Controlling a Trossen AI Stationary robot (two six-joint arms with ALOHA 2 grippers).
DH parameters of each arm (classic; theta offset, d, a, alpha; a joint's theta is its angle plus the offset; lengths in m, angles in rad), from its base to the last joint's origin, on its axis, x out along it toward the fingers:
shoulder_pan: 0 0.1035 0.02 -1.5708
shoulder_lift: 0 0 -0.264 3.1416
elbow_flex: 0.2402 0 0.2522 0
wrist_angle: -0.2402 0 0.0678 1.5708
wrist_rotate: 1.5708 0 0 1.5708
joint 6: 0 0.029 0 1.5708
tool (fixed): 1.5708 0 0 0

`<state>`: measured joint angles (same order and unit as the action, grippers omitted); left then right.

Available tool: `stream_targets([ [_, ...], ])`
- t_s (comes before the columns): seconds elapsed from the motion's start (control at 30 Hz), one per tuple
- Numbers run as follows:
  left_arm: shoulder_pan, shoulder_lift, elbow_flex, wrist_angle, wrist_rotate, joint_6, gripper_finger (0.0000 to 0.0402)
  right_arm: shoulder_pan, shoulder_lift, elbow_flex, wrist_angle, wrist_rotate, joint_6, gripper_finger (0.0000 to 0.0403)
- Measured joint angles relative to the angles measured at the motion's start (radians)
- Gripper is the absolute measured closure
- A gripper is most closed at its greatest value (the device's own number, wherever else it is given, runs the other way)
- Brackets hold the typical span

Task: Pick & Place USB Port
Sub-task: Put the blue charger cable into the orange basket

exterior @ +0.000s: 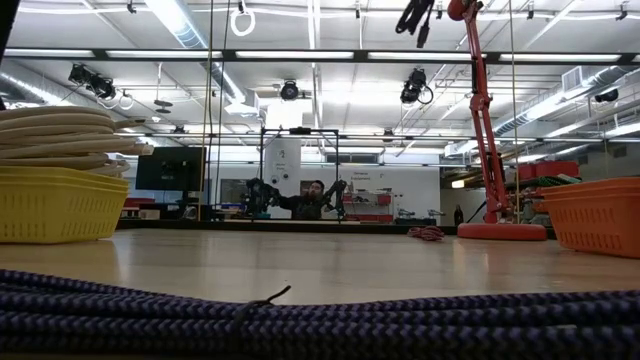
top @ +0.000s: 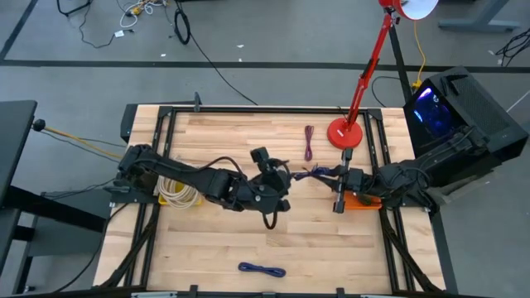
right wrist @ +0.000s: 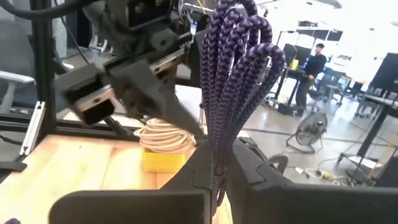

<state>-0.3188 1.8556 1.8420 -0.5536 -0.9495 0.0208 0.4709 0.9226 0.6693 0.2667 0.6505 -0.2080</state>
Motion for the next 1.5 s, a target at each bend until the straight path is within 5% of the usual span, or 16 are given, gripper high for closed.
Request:
stream_targets([
  [0.37, 0.025, -0.037, 0.000, -0.293, -0.090, -0.175, 0.0203, 0.005, -0.121, 0.000, -0.325, 0.047, 0.207, 0.0391],
  [0.9, 0.047, -0.042, 0.000, -0.624, -0.082, -0.454, 0.0204, 0.013, -0.316, 0.002, -0.892, 0.054, 0.633, 0.0391],
  [1.17, 0.047, -0.041, 0.000, -0.642, -0.067, -0.483, 0.0205, 0.013, -0.343, 0.135, -1.240, -0.001, 0.802, 0.0391],
  [1.5, 0.047, -0.041, 0.000, -0.643, -0.067, -0.489, 0.0207, 0.013, -0.342, 0.184, -1.519, -0.218, 0.993, 0.0391],
])
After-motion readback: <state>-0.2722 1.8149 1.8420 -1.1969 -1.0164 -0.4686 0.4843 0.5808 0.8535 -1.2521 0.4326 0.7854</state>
